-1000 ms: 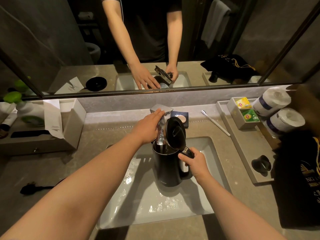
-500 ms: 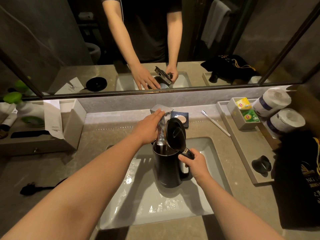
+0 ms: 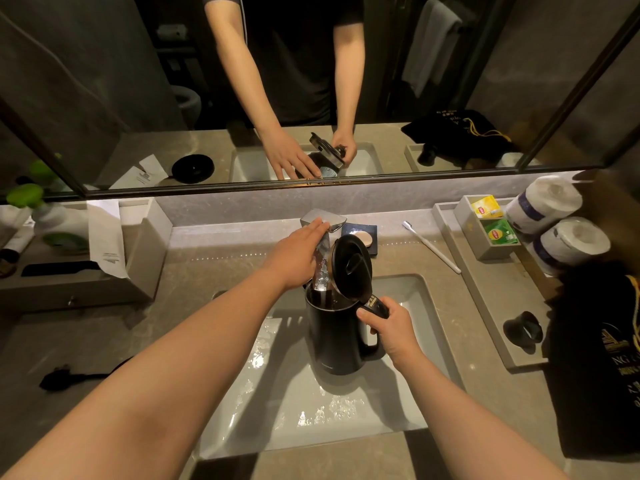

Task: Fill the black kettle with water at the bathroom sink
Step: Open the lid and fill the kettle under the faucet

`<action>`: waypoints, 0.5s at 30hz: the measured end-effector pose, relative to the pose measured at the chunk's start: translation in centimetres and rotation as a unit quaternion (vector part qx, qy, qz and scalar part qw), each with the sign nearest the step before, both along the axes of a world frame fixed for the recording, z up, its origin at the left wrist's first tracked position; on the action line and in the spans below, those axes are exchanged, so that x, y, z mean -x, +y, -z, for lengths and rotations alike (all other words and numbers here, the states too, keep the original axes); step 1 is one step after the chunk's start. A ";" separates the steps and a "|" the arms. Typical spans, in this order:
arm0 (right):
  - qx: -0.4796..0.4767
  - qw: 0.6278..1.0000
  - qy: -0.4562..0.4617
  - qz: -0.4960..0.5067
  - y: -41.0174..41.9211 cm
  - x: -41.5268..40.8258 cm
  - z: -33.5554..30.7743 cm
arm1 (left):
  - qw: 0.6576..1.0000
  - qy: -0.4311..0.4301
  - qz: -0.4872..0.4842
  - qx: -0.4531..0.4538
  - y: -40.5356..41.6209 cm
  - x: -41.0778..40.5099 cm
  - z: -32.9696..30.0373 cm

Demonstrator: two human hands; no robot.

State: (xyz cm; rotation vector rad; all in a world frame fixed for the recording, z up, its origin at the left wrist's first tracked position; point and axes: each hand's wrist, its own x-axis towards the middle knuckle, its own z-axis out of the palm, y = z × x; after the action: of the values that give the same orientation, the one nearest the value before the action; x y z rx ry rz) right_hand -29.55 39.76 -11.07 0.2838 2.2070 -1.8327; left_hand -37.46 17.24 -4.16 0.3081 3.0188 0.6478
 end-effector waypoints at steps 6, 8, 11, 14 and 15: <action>0.002 1.000 0.001 0.002 0.0 0.0 0.1 | 1.000 -0.001 0.001 0.002 0.0 -0.1 -0.1; 0.005 1.000 0.003 0.002 0.0 0.0 0.1 | 1.000 -0.006 0.005 0.004 0.0 -0.1 -0.2; 0.004 1.000 0.006 0.001 0.1 0.0 0.2 | 1.000 -0.008 0.006 0.008 0.0 -0.1 -0.3; 0.004 1.000 0.007 0.000 0.0 0.0 0.2 | 1.000 -0.008 0.004 0.011 0.0 -0.2 -0.3; 0.005 1.000 0.007 0.000 0.0 0.1 0.2 | 1.000 -0.008 0.004 0.011 0.0 -0.2 -0.3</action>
State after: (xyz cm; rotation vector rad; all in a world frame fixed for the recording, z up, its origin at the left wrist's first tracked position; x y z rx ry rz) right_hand -29.61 39.78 -11.31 0.2710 2.2066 -1.8510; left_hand -37.27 17.28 -3.84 0.3105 3.0051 0.6134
